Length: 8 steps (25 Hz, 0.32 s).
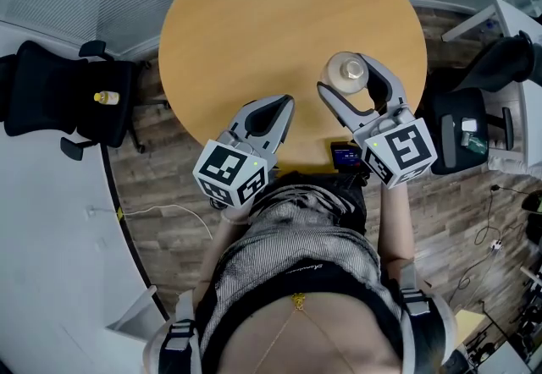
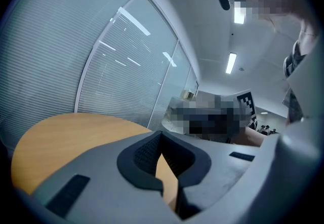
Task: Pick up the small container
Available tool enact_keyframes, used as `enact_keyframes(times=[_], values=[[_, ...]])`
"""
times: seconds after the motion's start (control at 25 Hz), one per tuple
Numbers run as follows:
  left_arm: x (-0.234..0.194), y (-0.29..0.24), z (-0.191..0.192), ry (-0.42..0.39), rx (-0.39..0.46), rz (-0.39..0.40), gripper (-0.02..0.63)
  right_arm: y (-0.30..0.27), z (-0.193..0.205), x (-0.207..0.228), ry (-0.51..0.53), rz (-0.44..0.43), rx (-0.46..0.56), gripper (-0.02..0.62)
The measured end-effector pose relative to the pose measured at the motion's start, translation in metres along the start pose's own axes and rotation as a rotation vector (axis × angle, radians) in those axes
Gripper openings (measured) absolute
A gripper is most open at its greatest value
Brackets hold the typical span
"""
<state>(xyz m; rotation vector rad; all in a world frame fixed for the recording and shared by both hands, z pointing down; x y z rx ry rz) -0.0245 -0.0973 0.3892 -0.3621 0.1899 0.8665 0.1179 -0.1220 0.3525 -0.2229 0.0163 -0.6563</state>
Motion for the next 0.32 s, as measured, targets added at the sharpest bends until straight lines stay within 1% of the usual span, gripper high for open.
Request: enact_keyframes(times=[0.32], values=[[0.0003, -0.0024, 0.0002, 0.001, -0.001, 0.001, 0.005, 0.0001, 0.0016, 0.0046, -0.004, 0.011, -0.001, 0.339]])
Point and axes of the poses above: the fingertips, and each gripper's own axes: y backward along the fingers, x to its right, z out of its underside, the point moved 5 cm from there along y, backward along the fingers, and after that the axes turned 1 degree about -y, right-handed, at the moved point
